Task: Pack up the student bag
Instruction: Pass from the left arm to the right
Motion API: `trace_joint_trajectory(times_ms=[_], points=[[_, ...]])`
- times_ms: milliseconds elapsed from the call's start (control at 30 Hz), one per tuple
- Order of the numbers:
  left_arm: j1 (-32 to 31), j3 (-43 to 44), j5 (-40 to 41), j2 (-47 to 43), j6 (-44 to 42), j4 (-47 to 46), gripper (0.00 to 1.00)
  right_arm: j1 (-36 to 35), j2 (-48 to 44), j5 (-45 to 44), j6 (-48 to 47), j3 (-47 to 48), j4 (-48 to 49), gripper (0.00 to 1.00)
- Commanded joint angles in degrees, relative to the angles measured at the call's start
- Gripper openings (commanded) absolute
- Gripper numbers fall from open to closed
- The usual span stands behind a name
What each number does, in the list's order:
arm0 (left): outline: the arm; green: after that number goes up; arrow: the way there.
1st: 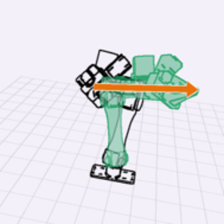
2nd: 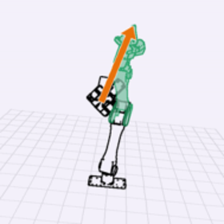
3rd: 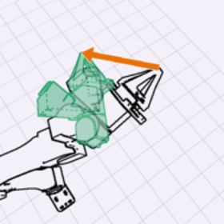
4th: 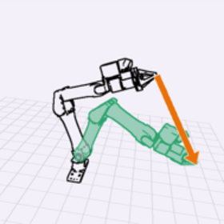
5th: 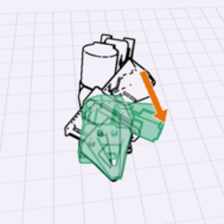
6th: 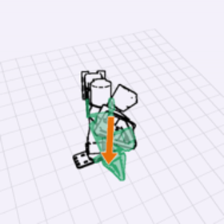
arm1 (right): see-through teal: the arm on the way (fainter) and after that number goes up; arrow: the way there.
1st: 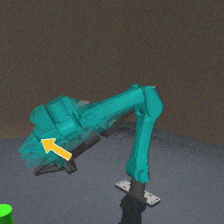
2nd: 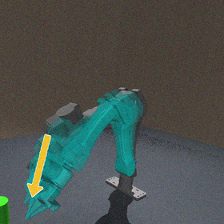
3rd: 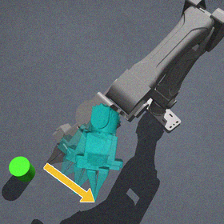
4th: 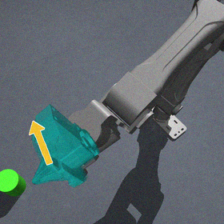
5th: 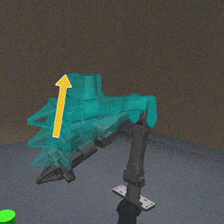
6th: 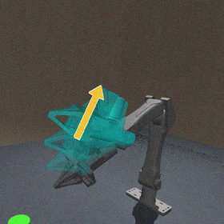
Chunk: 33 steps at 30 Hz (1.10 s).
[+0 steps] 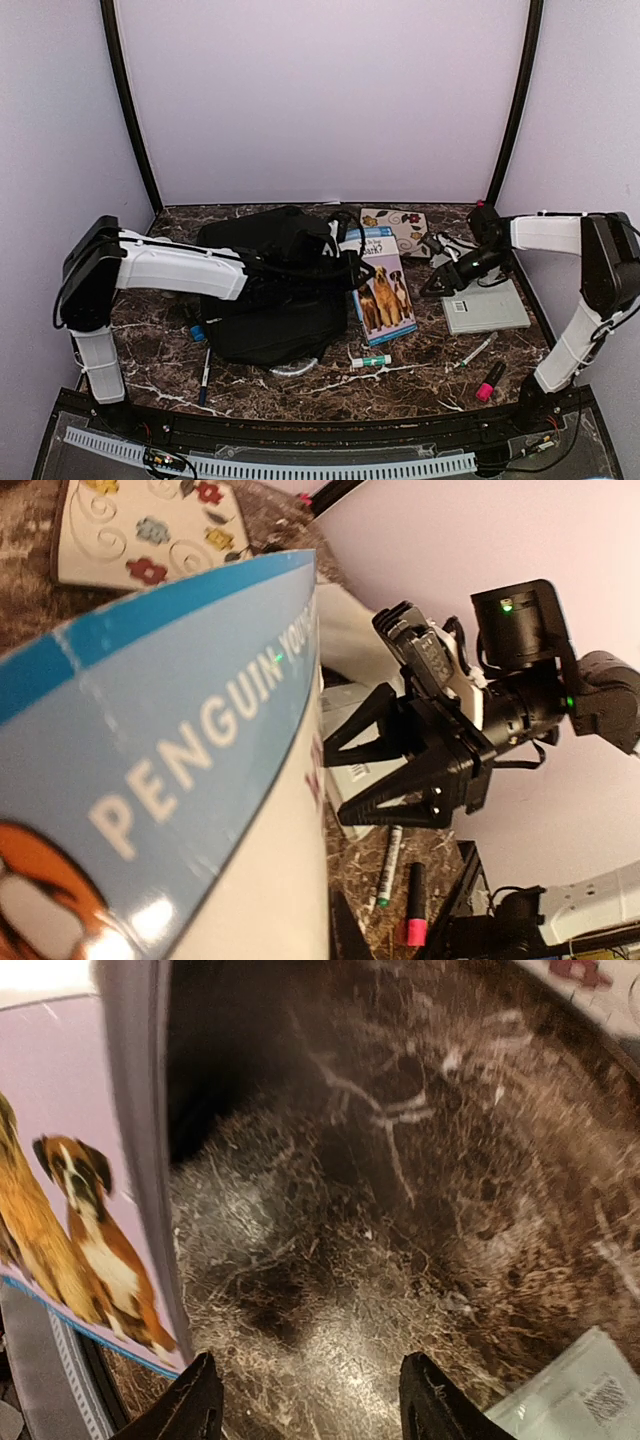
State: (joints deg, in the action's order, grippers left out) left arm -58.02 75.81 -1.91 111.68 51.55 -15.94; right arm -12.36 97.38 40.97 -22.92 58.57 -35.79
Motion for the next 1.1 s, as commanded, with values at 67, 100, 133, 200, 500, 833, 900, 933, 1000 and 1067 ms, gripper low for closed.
trace_joint_trajectory(times_ms=[67, 100, 133, 200, 500, 833, 900, 933, 1000, 1067], points=[[4.22, -8.50, -5.97, -19.07, -13.70, -2.41, 0.00, 1.58, -12.74, 13.07, -0.79, 3.89, -4.12, 0.65], [4.94, -10.53, -6.61, -21.46, -14.01, -3.10, 0.00, 1.32, -13.92, 14.74, -0.16, 4.17, -3.63, 0.68], [5.71, -12.91, -7.50, -23.83, -14.05, -4.01, 0.00, 0.85, -14.89, 15.94, 0.49, 4.53, -2.92, 0.69], [7.30, -17.11, -8.71, -28.57, -13.67, -5.12, 0.00, -1.49, -16.51, 17.16, 1.53, 5.86, -1.59, 0.74], [10.87, -30.12, -19.94, -44.20, -18.31, -11.18, 0.00, -13.68, -10.75, 17.49, 13.93, 17.58, 3.70, 0.94], [11.00, -32.94, -19.18, -49.81, -17.04, -13.61, 0.00, -22.84, -6.77, 19.59, 24.25, 17.69, 22.42, 1.00], [11.00, -33.00, -18.21, -50.04, -16.67, -14.24, 0.00, -23.45, -8.13, 20.64, 27.95, 15.57, 27.59, 1.00], [11.00, -33.13, -17.87, -50.13, -16.58, -14.66, 0.00, -23.77, -7.86, 21.46, 29.16, 15.23, 28.56, 0.99], [11.07, -33.27, -17.21, -50.21, -16.58, -15.21, 0.00, -24.14, -7.01, 24.00, 30.74, 15.01, 28.67, 0.92], [11.03, -33.09, -16.41, -50.13, -16.85, -15.19, 0.00, -24.52, -6.52, 26.59, 31.25, 14.76, 27.93, 0.85]])
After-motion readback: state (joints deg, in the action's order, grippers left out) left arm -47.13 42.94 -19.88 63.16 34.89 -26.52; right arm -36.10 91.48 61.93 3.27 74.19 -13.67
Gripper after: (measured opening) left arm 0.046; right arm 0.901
